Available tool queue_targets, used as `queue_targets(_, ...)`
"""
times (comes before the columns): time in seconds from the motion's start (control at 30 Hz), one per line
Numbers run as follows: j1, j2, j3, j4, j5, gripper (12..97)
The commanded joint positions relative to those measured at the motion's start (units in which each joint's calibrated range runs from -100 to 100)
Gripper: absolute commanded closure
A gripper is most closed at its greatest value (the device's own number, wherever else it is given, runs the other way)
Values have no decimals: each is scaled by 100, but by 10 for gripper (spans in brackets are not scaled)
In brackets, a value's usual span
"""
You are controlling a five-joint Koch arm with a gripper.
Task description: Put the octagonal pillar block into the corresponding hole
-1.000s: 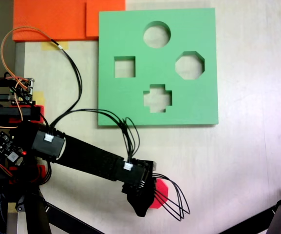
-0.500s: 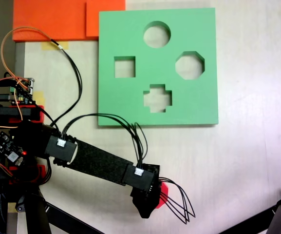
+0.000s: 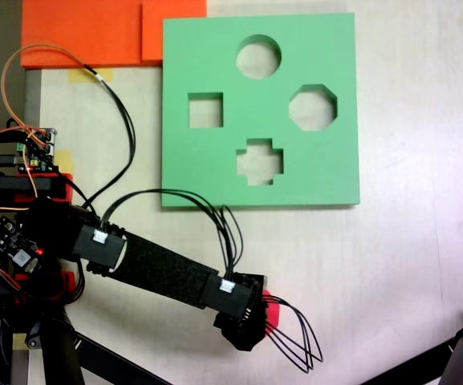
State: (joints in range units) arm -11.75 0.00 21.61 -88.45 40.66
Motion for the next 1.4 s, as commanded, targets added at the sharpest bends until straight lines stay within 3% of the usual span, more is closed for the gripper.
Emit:
queue_targets(0.0,-10,-28,-147,154,-49,646)
queue_targets(0.47,156,-2444,-565,-549,103,661)
queue_targets(0.8,781,-3813,-516,-1117,733,661)
queue_targets(1.0,1460,-3338,292,-924,1475,673)
queue_targets(1.37,2286,-321,3004,-924,2613,674)
